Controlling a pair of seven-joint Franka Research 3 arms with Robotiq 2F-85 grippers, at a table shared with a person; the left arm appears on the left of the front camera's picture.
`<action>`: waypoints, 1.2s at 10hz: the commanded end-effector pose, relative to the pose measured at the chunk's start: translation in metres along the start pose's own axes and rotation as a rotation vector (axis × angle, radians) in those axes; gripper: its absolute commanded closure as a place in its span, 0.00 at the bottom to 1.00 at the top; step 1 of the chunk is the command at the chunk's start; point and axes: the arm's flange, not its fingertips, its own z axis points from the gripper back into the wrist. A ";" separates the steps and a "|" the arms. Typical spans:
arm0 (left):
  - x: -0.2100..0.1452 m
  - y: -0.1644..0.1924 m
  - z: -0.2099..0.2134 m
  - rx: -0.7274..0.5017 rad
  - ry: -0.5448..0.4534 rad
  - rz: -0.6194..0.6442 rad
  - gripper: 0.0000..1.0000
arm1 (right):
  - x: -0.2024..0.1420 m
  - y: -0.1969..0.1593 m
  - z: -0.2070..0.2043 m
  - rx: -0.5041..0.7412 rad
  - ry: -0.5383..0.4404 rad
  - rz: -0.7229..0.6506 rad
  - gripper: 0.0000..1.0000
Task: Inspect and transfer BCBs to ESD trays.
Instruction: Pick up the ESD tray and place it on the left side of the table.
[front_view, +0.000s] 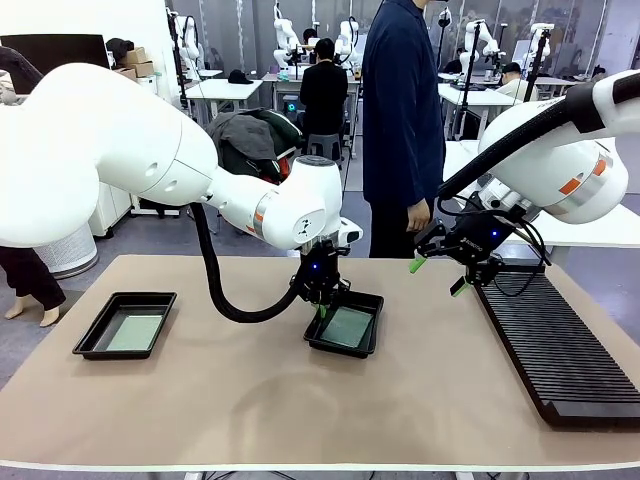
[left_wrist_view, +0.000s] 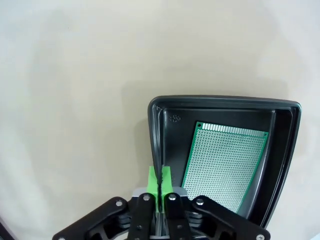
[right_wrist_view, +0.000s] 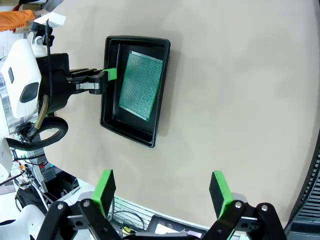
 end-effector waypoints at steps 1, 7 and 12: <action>0.000 0.000 0.000 0.003 -0.002 -0.007 1.00 | 0.003 0.001 -0.001 -0.019 0.000 -0.013 0.00; -0.008 0.016 0.008 -0.121 0.001 0.009 0.97 | 0.003 0.001 -0.001 -0.019 0.000 -0.013 0.00; -0.031 0.053 0.004 -0.278 -0.075 0.062 0.97 | 0.003 0.001 -0.001 -0.019 0.000 -0.013 0.00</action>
